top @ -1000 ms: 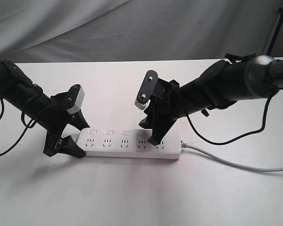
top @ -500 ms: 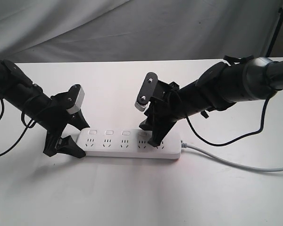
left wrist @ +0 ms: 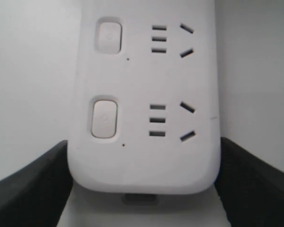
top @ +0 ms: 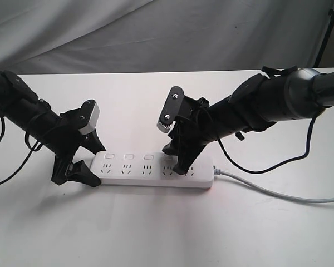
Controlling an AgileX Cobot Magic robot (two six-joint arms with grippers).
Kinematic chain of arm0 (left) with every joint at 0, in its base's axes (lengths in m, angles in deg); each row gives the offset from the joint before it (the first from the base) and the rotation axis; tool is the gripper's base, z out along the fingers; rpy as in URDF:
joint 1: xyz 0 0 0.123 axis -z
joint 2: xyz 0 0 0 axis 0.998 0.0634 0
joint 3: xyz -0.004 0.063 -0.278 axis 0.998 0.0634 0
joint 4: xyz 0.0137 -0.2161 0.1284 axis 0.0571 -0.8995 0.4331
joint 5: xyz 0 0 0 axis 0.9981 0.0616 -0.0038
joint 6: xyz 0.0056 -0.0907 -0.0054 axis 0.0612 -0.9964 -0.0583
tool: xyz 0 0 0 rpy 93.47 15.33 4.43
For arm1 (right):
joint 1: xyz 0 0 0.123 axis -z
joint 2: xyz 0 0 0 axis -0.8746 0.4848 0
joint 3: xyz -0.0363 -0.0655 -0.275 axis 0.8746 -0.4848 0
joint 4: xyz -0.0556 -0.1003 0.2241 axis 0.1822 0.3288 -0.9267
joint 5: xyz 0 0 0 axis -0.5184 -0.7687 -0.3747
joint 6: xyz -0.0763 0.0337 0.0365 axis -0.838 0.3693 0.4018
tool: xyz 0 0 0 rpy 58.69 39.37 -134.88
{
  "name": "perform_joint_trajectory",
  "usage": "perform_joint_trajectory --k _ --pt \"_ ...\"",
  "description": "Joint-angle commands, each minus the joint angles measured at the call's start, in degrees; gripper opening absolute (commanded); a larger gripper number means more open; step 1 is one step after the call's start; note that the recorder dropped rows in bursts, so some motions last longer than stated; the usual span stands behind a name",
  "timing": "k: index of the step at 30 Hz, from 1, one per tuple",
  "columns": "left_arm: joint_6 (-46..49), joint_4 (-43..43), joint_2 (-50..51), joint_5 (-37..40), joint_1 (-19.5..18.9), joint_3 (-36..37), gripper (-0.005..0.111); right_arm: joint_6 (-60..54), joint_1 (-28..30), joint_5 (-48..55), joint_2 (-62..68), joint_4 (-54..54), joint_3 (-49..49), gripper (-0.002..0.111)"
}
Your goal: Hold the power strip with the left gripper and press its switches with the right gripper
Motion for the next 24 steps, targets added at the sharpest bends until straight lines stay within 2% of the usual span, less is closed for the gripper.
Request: perform_joint_trajectory --k 1,24 --pt "-0.15 -0.04 -0.28 0.14 0.01 -0.34 0.057 -0.59 -0.17 -0.06 0.15 -0.73 -0.12 0.039" --pt "-0.15 -0.04 -0.28 0.14 0.01 -0.34 0.057 -0.59 -0.17 0.28 0.79 -0.73 -0.12 0.039"
